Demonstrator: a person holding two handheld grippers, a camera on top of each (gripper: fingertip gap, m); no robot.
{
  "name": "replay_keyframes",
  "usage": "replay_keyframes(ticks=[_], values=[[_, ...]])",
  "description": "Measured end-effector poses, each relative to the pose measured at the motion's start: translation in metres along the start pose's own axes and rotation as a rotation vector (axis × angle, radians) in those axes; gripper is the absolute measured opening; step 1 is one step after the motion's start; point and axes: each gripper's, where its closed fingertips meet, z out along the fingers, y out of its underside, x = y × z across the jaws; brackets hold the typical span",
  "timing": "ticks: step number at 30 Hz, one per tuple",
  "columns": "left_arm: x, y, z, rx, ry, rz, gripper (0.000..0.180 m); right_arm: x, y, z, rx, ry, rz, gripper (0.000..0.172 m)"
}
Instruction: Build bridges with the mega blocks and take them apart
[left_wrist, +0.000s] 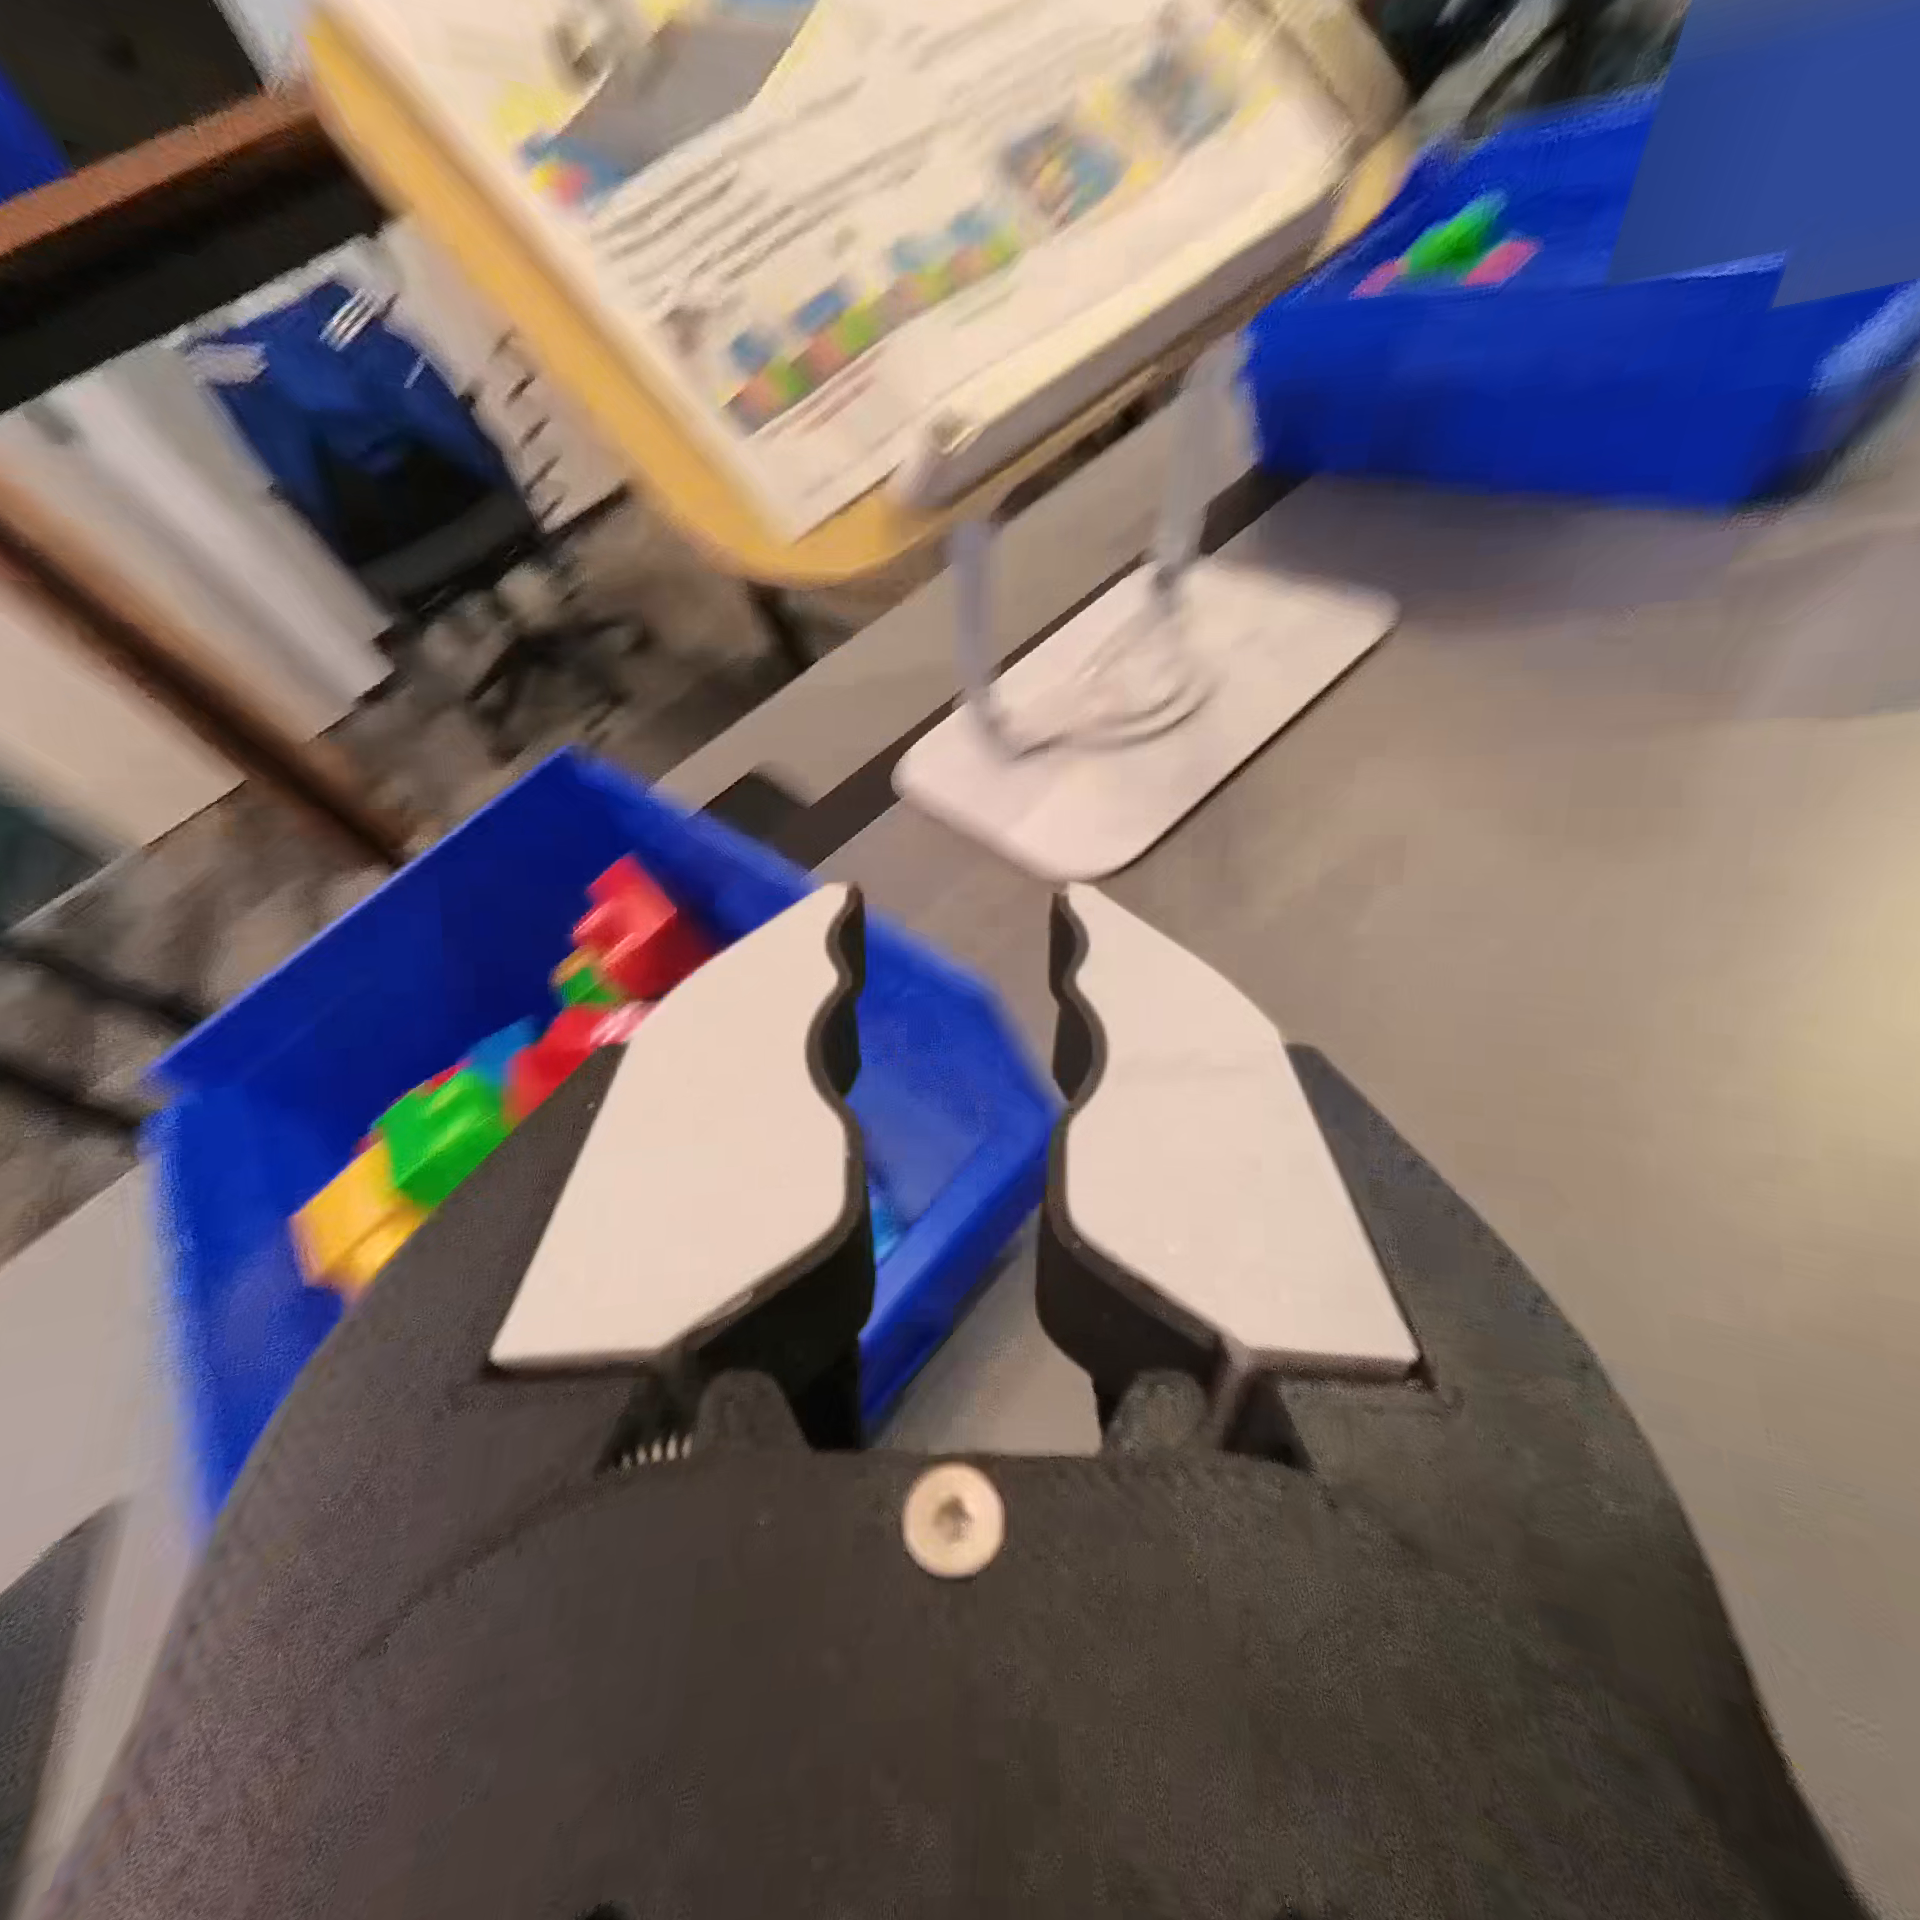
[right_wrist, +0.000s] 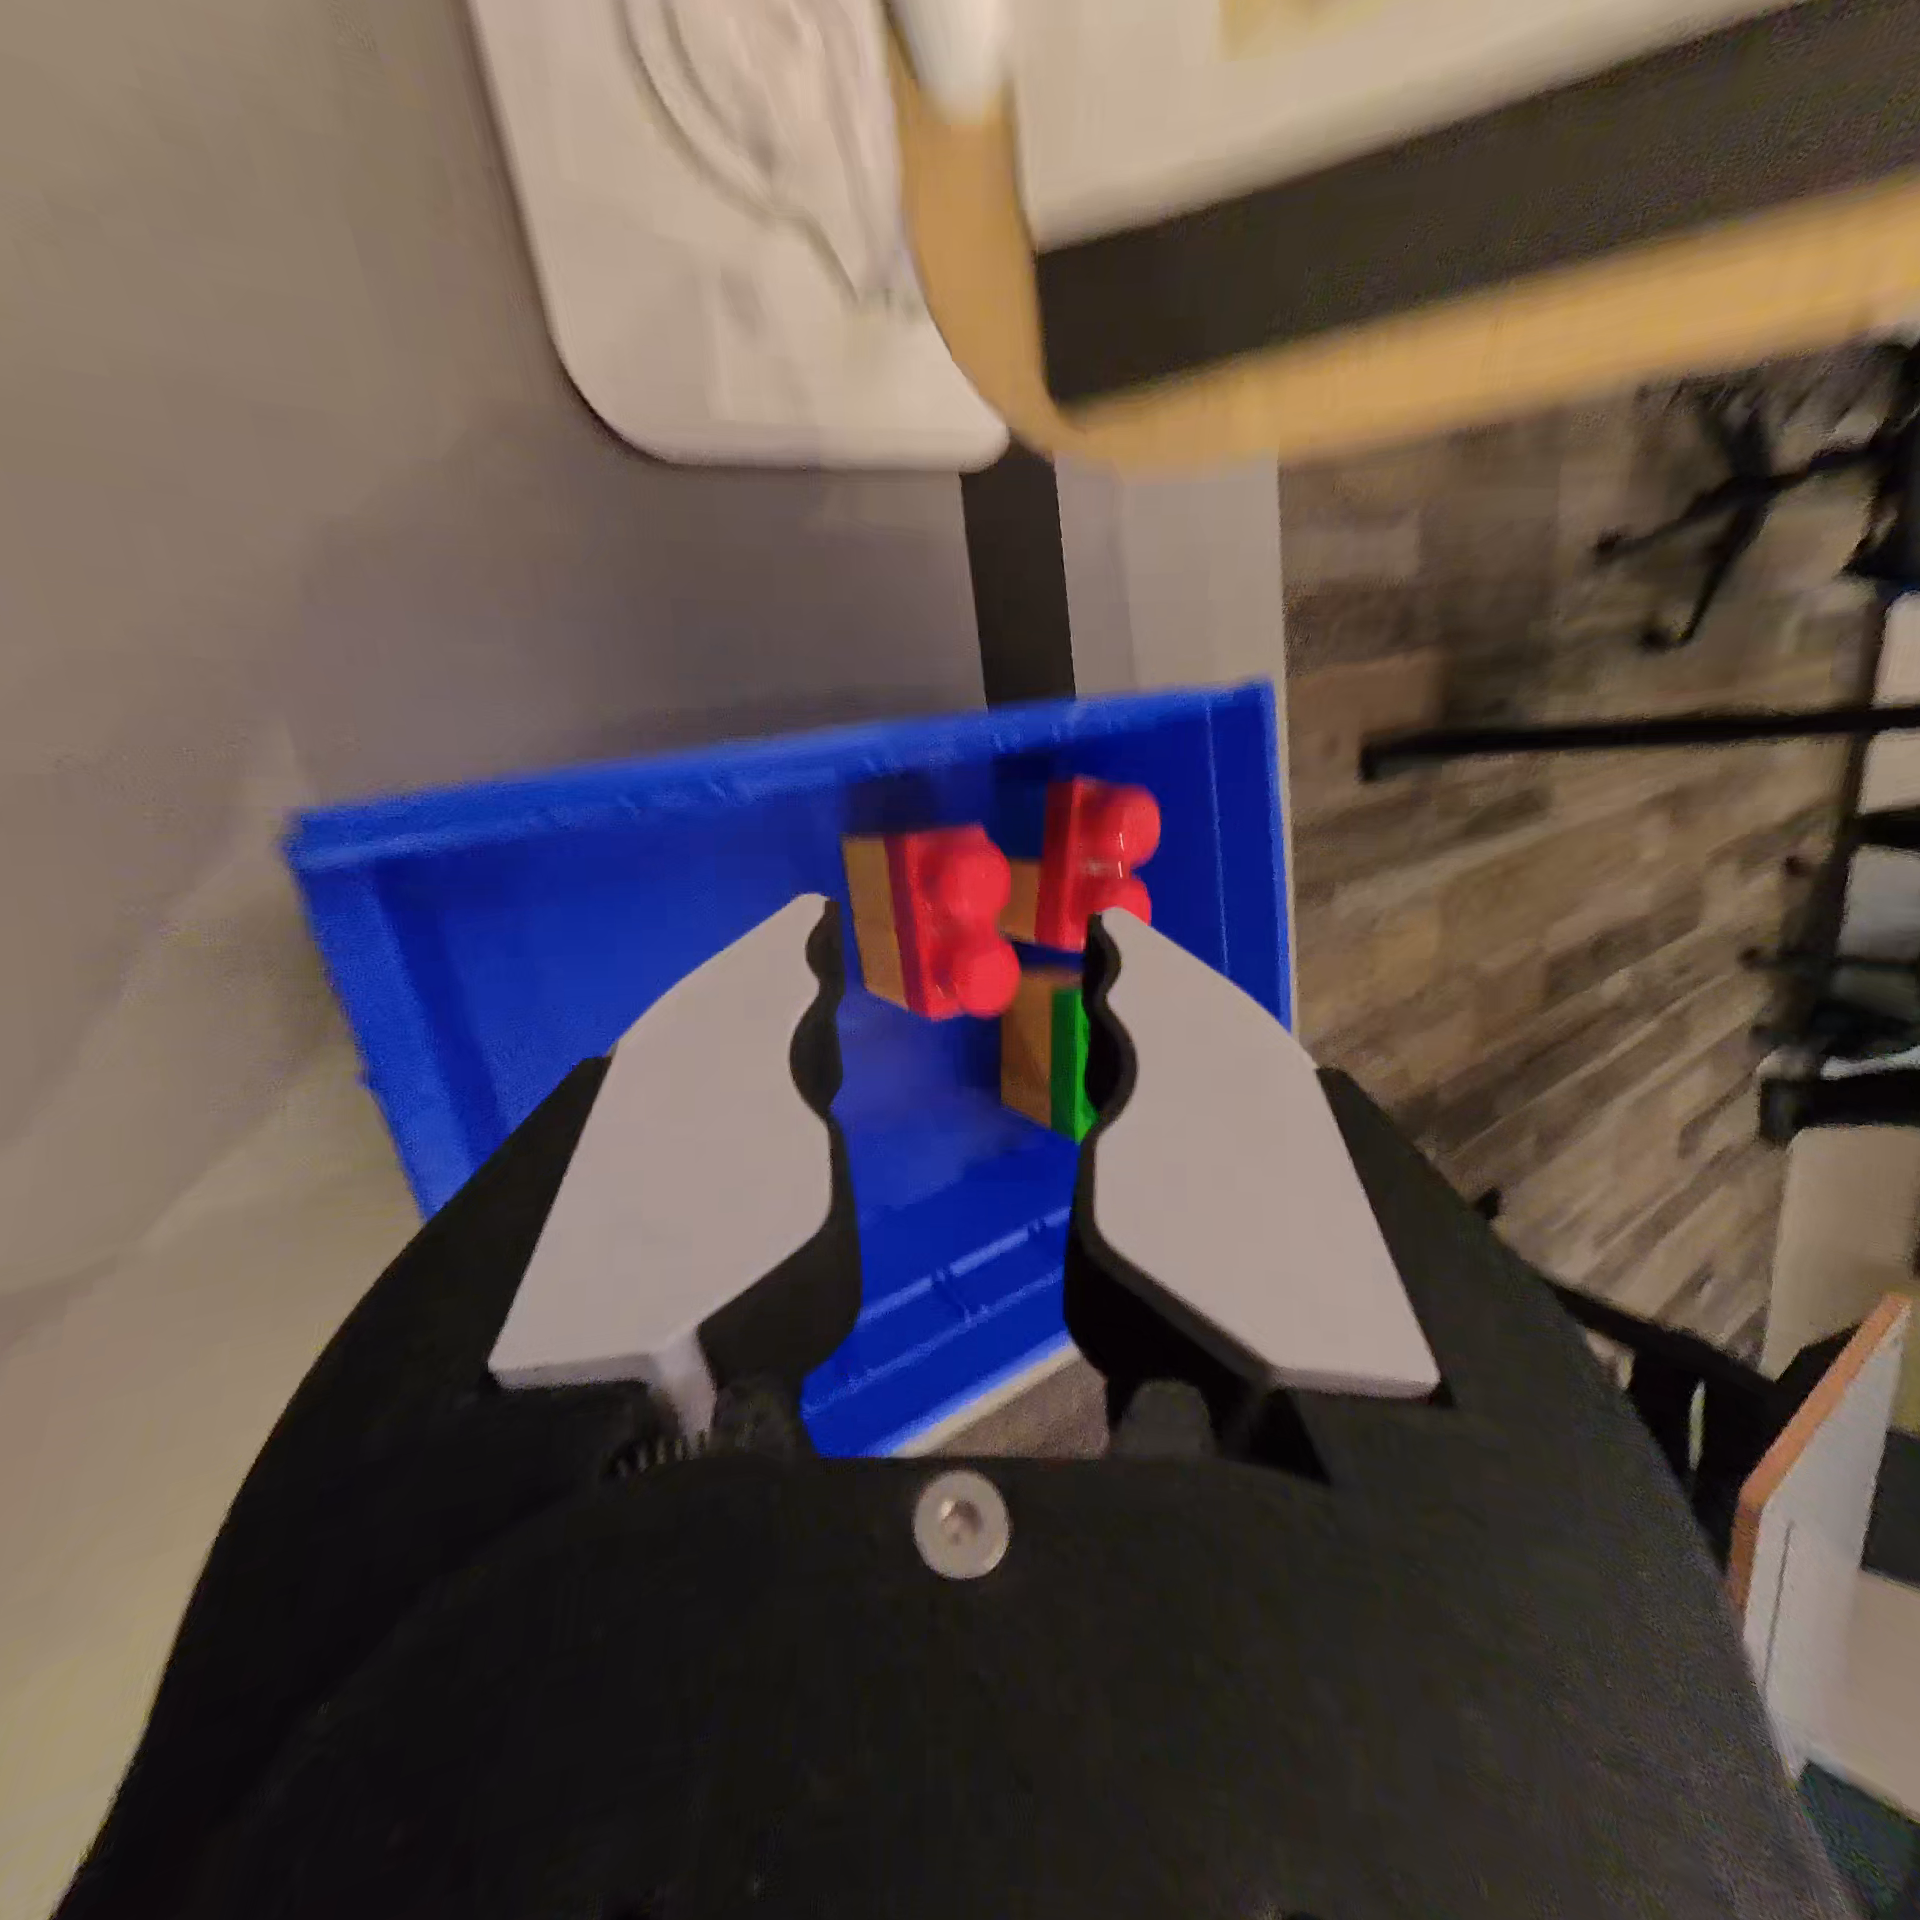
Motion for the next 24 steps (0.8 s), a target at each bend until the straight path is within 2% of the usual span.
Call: replay_keyframes(ticks=[3, 6, 9, 12, 14, 17, 20, 24], values=[[-0.05, 0.026, -0.008, -0.17, -0.113, 0.028, 0.036, -0.044, -0.048, -0.019, 0.124, -0.006, -0.07, 0.041], [-0.081, 0.044, 0.001, -0.274, -0.101, 0.042, 0.039, -0.091, -0.085, -0.02, 0.214, -0.061, -0.118, 0.036], [-0.11, 0.063, 0.018, -0.412, -0.126, 0.207, 0.039, -0.136, -0.124, -0.016, 0.354, -0.163, -0.13, 0.033], [-0.127, 0.077, 0.042, -0.49, -0.085, 0.274, 0.04, -0.171, -0.154, -0.002, 0.464, -0.255, -0.115, 0.031], [-0.132, 0.085, 0.059, -0.521, -0.063, 0.356, 0.04, -0.193, -0.166, 0.013, 0.511, -0.334, -0.103, 0.029], [-0.144, 0.11, 0.081, -0.655, -0.046, 0.512, 0.041, -0.221, -0.172, 0.039, 0.517, -0.434, -0.097, 0.026], [-0.148, 0.128, 0.102, -0.7, 0.02, 0.539, 0.045, -0.236, -0.171, 0.055, 0.509, -0.481, -0.099, 0.025], [-0.154, 0.148, 0.112, -0.805, 0.117, 0.602, 0.049, -0.245, -0.172, 0.059, 0.538, -0.538, -0.086, 0.024]])
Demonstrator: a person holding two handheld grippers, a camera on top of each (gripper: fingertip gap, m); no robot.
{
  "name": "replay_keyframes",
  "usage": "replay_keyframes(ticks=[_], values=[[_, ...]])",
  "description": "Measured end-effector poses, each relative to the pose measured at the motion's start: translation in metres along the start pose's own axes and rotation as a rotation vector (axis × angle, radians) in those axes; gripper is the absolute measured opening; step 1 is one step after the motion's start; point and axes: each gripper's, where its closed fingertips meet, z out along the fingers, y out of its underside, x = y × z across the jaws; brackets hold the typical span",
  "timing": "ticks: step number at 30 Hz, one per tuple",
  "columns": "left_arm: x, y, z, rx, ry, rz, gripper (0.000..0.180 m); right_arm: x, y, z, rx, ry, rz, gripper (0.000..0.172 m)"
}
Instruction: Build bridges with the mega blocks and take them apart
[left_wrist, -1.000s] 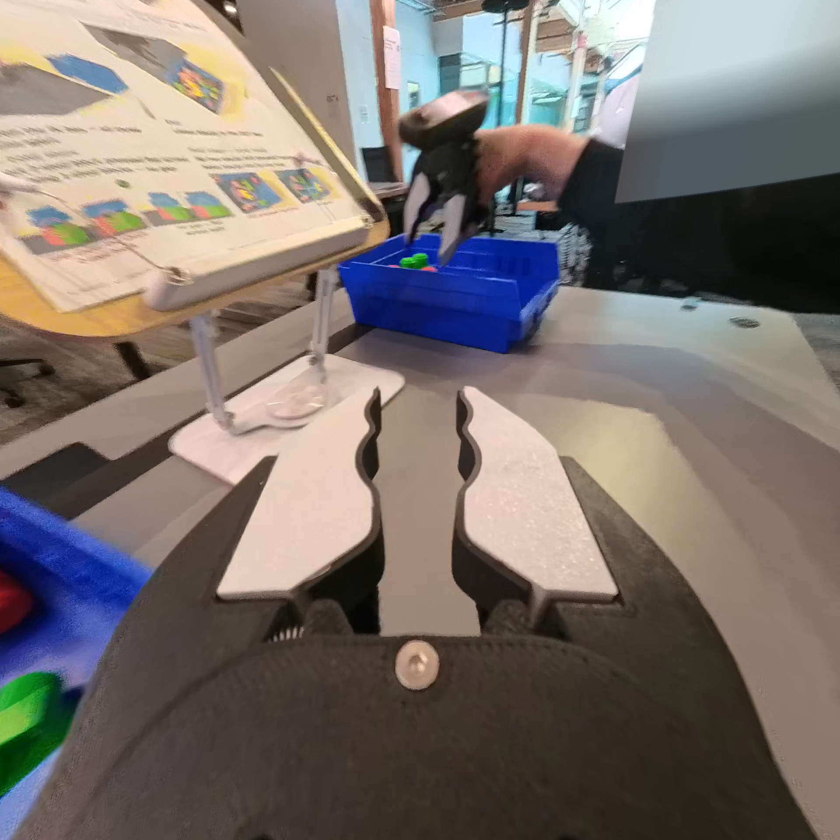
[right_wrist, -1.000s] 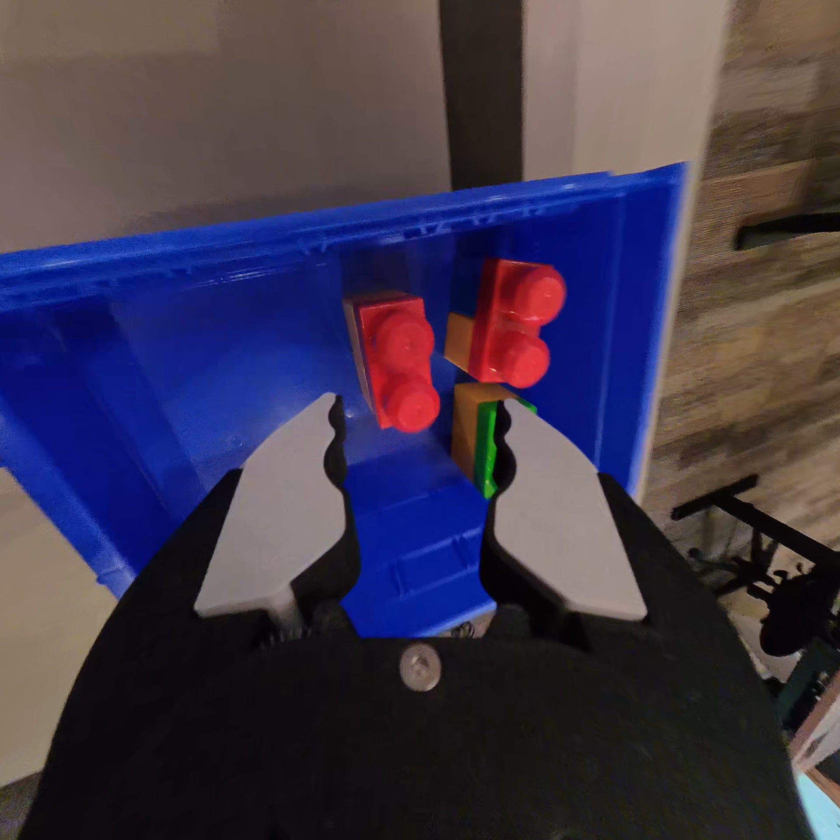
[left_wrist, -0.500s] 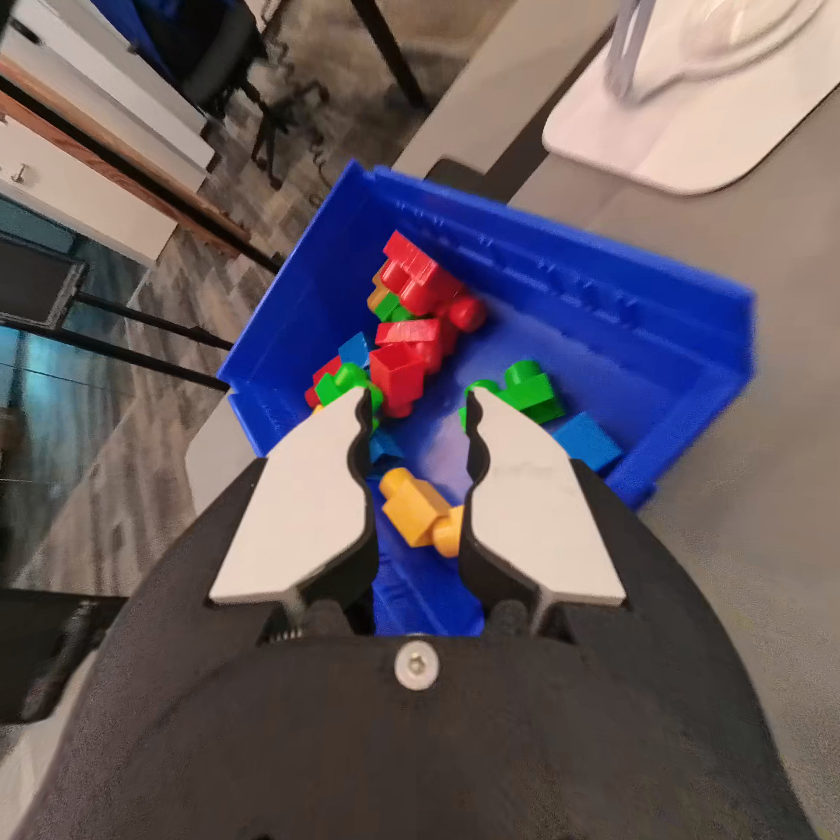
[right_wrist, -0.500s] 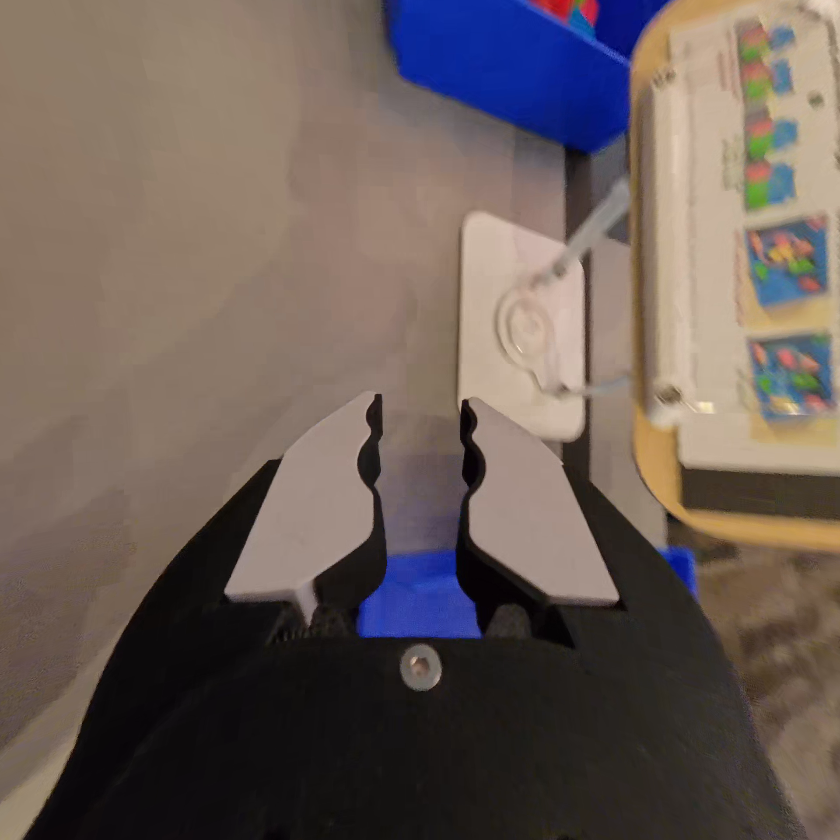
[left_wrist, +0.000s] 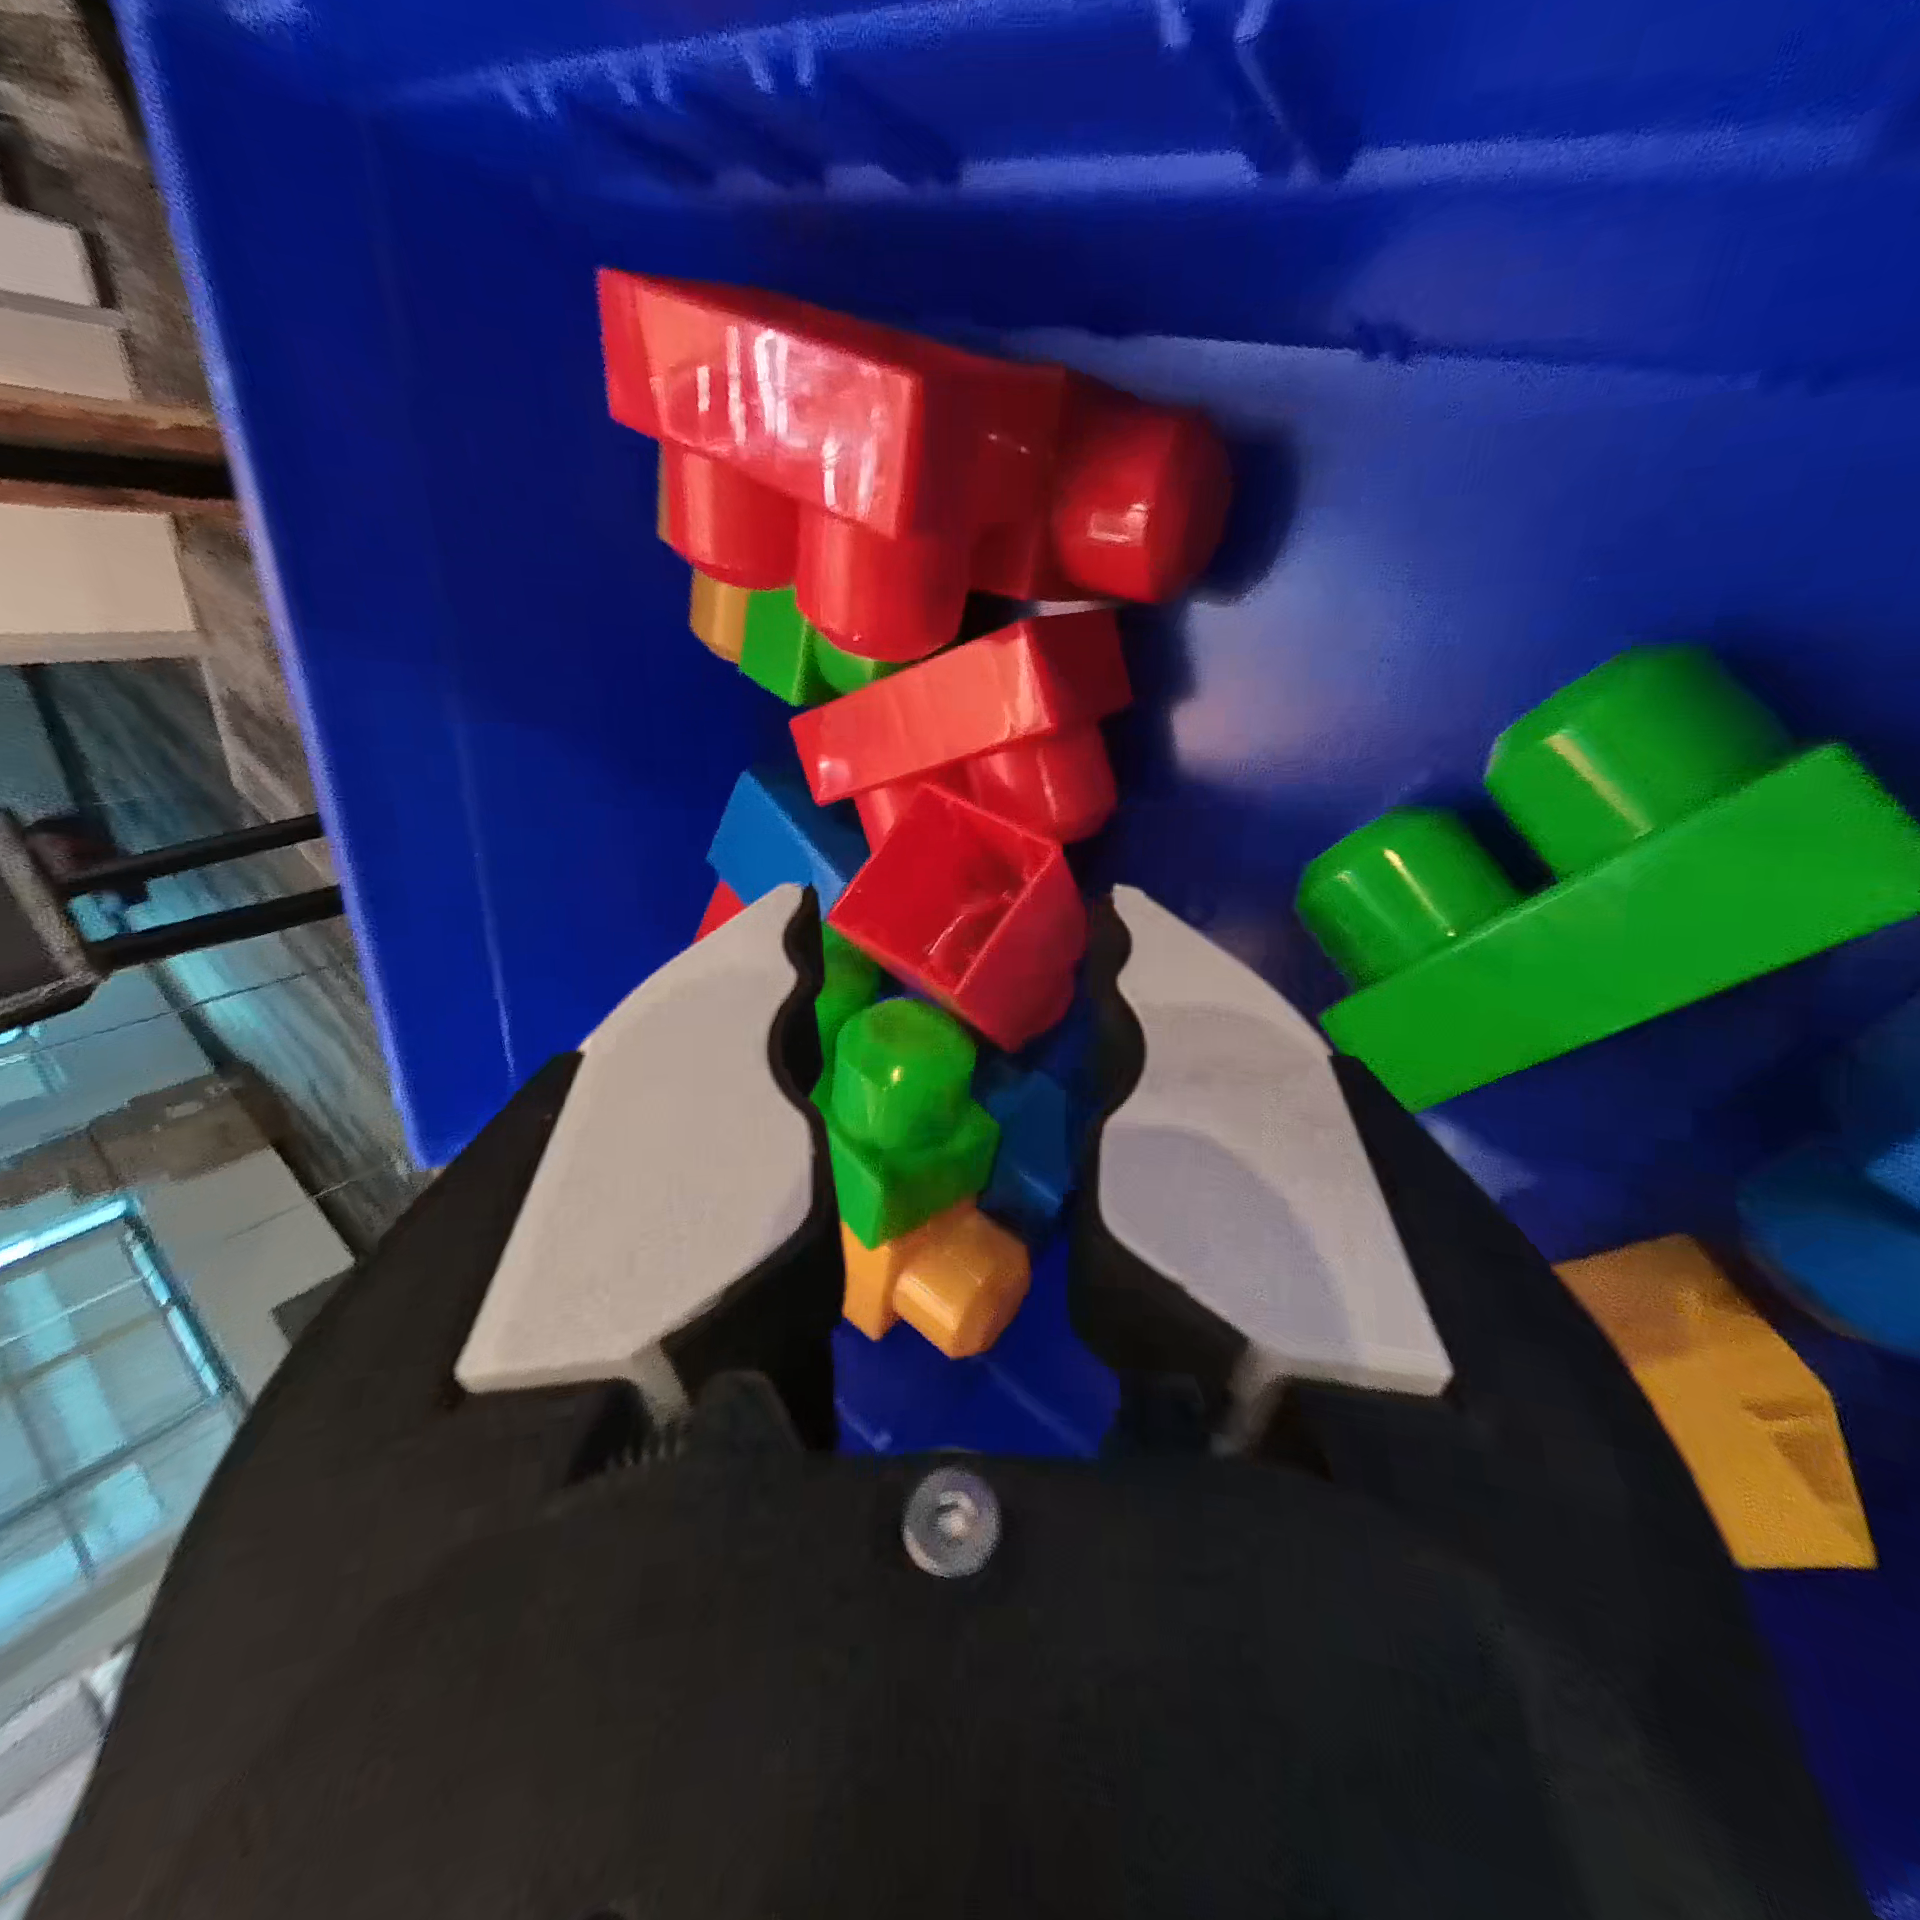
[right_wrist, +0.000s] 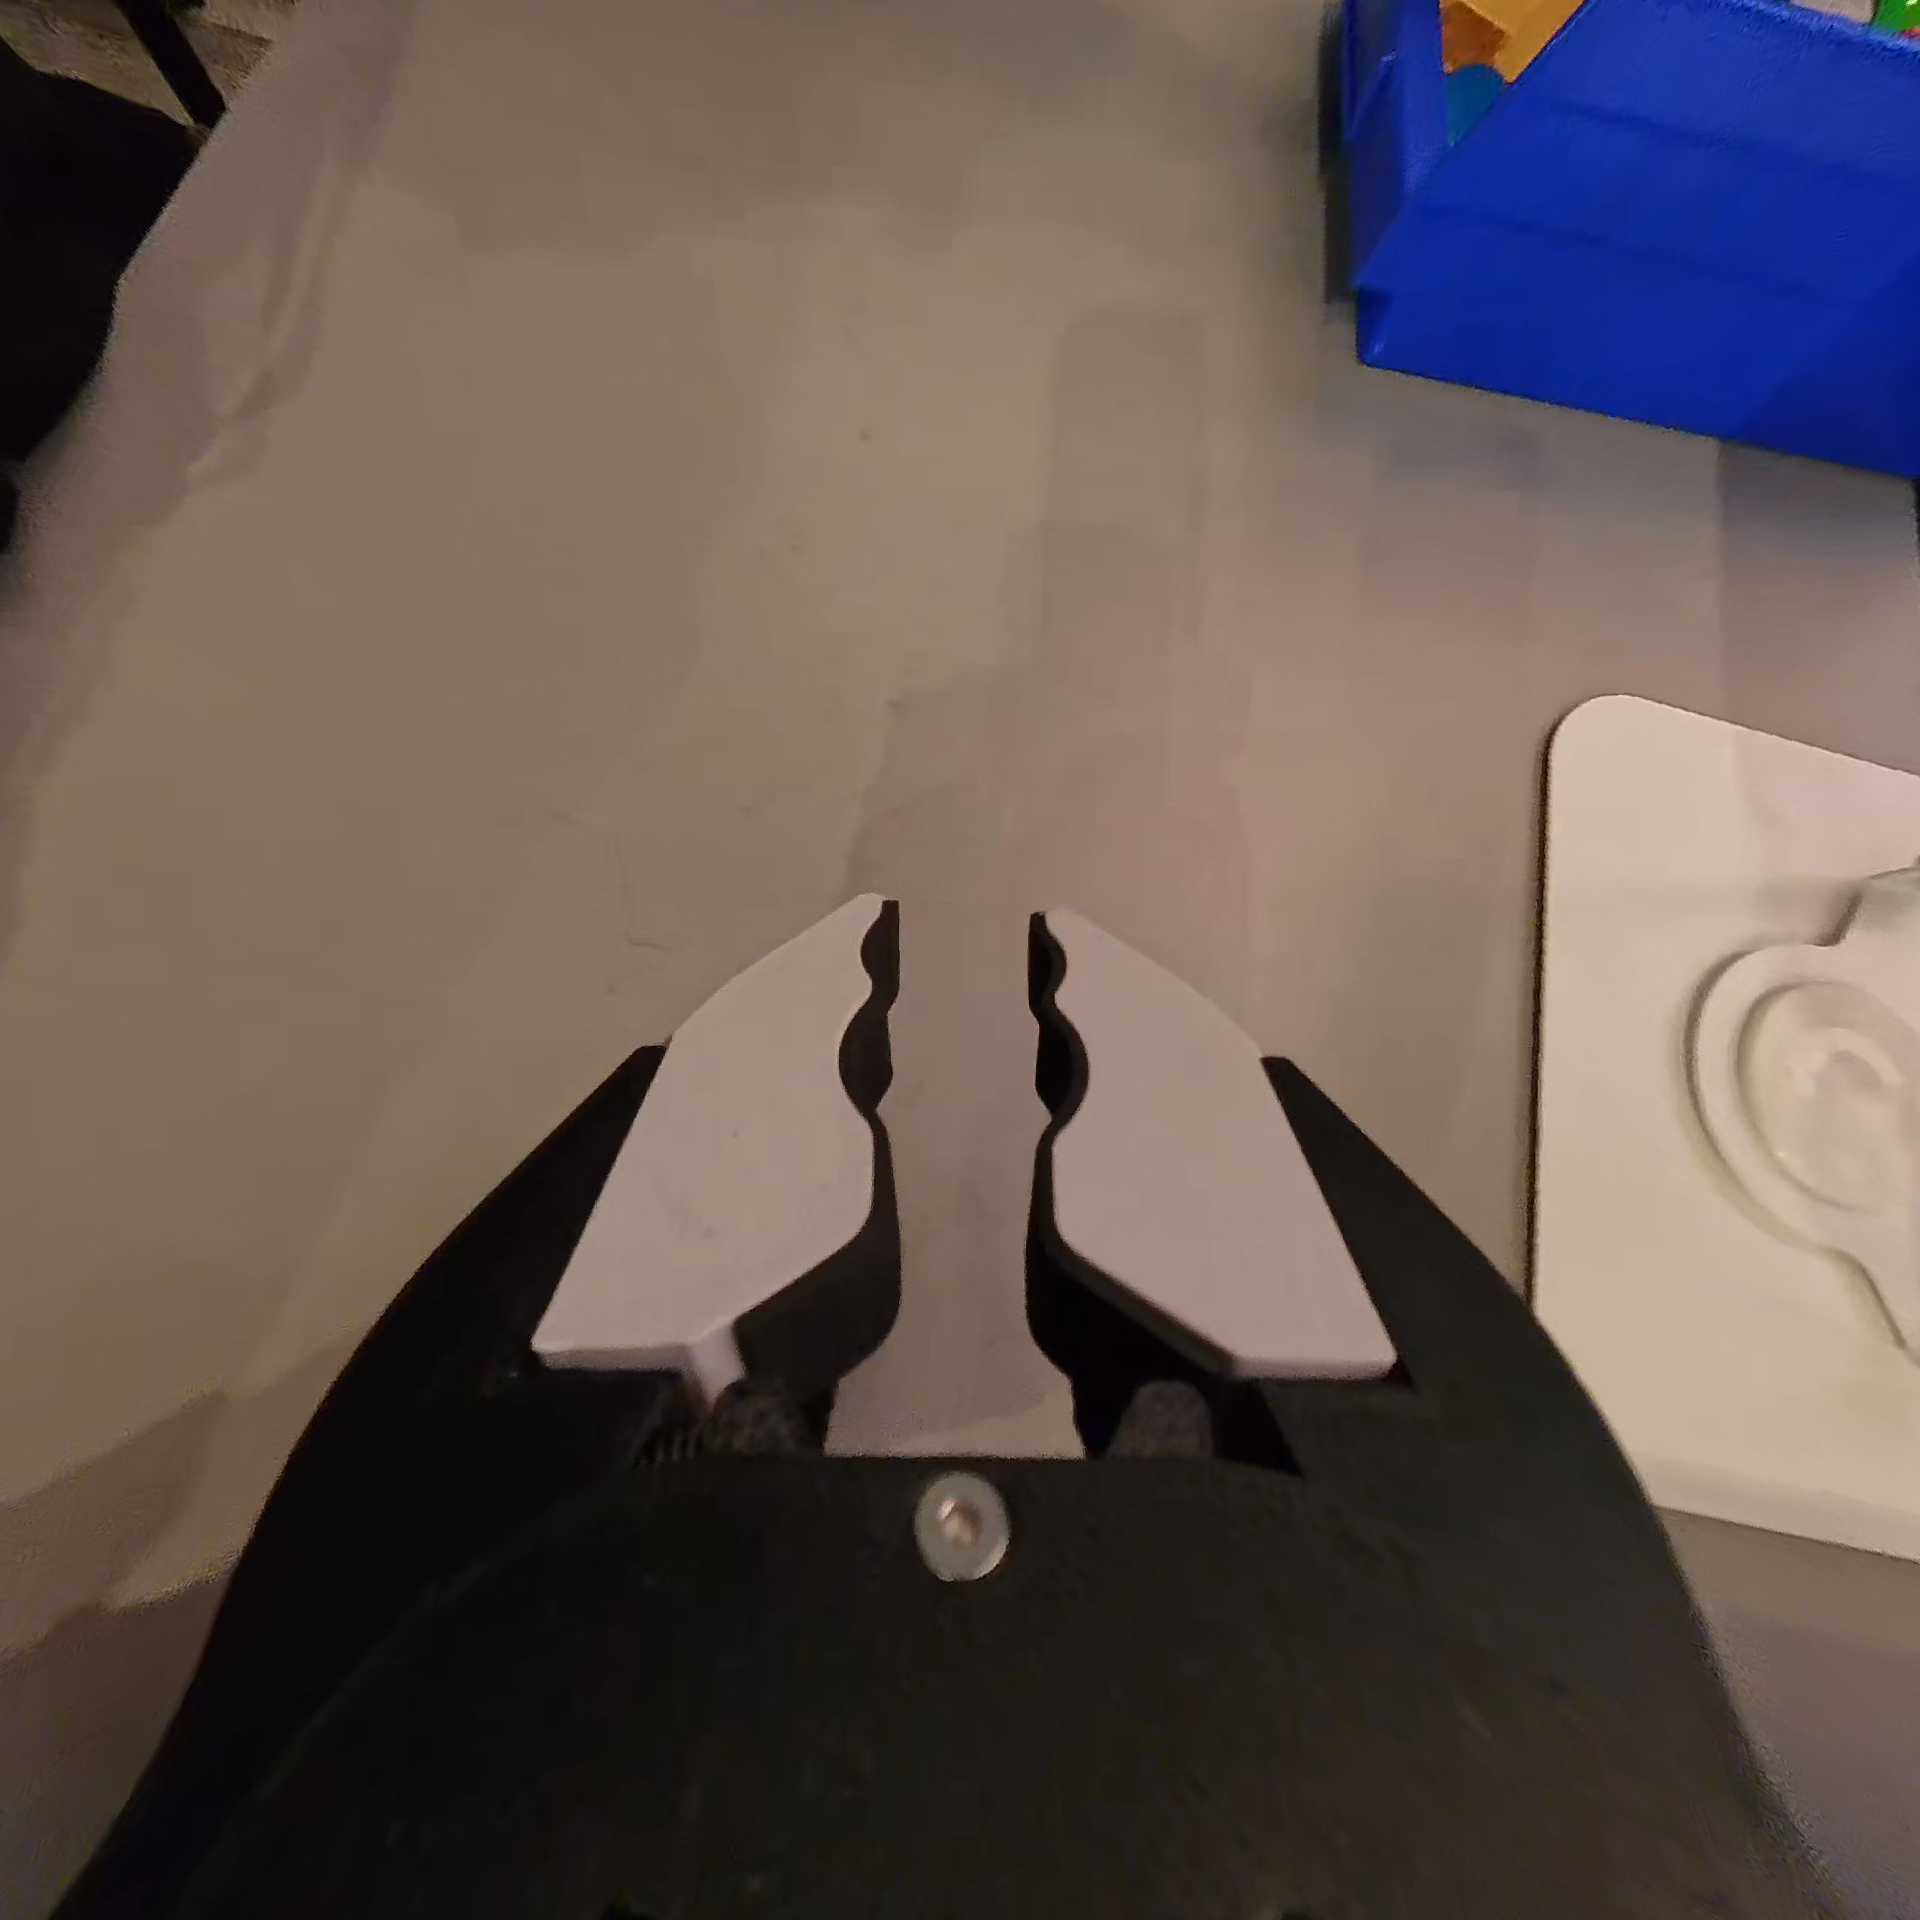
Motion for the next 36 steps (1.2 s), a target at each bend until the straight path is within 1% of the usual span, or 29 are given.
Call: replay_keyframes(ticks=[2, 6, 8, 11, 13, 15, 17, 19, 22, 25, 27, 29, 31, 33, 34, 36], values=[[-0.002, -0.001, 0.003, -0.005, 0.019, 0.026, 0.05, 0.0, 0.002, 0.003, 0.009, -0.011, 0.006, 0.023], [0.0, 0.006, 0.016, -0.106, 0.072, 0.093, 0.055, -0.005, 0.008, 0.013, 0.008, -0.053, 0.021, 0.022], [0.006, 0.013, 0.023, -0.152, 0.129, 0.095, 0.049, -0.005, 0.011, 0.016, 0.004, -0.055, 0.019, 0.021], [0.006, 0.014, 0.025, -0.158, 0.123, 0.096, 0.046, -0.006, 0.012, 0.018, 0.009, -0.062, 0.019, 0.02], [0.002, 0.011, 0.021, -0.136, 0.095, 0.077, 0.038, -0.006, 0.015, 0.021, 0.002, -0.058, 0.02, 0.02], [0.0, 0.01, 0.012, -0.102, 0.077, 0.015, 0.037, -0.004, 0.019, 0.024, -0.003, -0.048, 0.018, 0.02], [-0.005, 0.007, -0.004, -0.06, 0.031, -0.036, 0.037, -0.004, 0.022, 0.027, 0.0, -0.047, 0.02, 0.019], [-0.004, 0.0, -0.03, -0.006, -0.005, -0.077, 0.037, -0.002, 0.025, 0.029, 0.0, -0.031, 0.017, 0.019], [0.01, -0.02, -0.076, 0.098, 0.0, -0.14, 0.036, 0.0, 0.027, 0.03, 0.004, -0.028, 0.026, 0.018], [0.037, -0.043, -0.116, 0.204, 0.037, -0.167, 0.036, 0.001, 0.029, 0.032, 0.007, -0.028, 0.028, 0.018], [0.072, -0.069, -0.146, 0.3, 0.109, -0.165, 0.036, 0.0, 0.029, 0.033, 0.007, -0.03, 0.03, 0.018], [0.116, -0.089, -0.162, 0.309, 0.174, -0.102, 0.036, -0.001, 0.031, 0.035, 0.002, -0.032, 0.029, 0.018], [0.163, -0.106, -0.167, 0.282, 0.244, -0.039, 0.036, -0.002, 0.032, 0.037, 0.0, -0.041, 0.033, 0.018], [0.204, -0.116, -0.163, 0.226, 0.295, 0.025, 0.035, -0.003, 0.033, 0.039, -0.006, -0.045, 0.031, 0.018], [0.221, -0.118, -0.158, 0.184, 0.321, 0.064, 0.036, -0.003, 0.034, 0.039, -0.009, -0.048, 0.029, 0.018], [0.244, -0.117, -0.145, 0.106, 0.346, 0.114, 0.036, -0.004, 0.036, 0.041, -0.019, -0.051, 0.027, 0.018]])
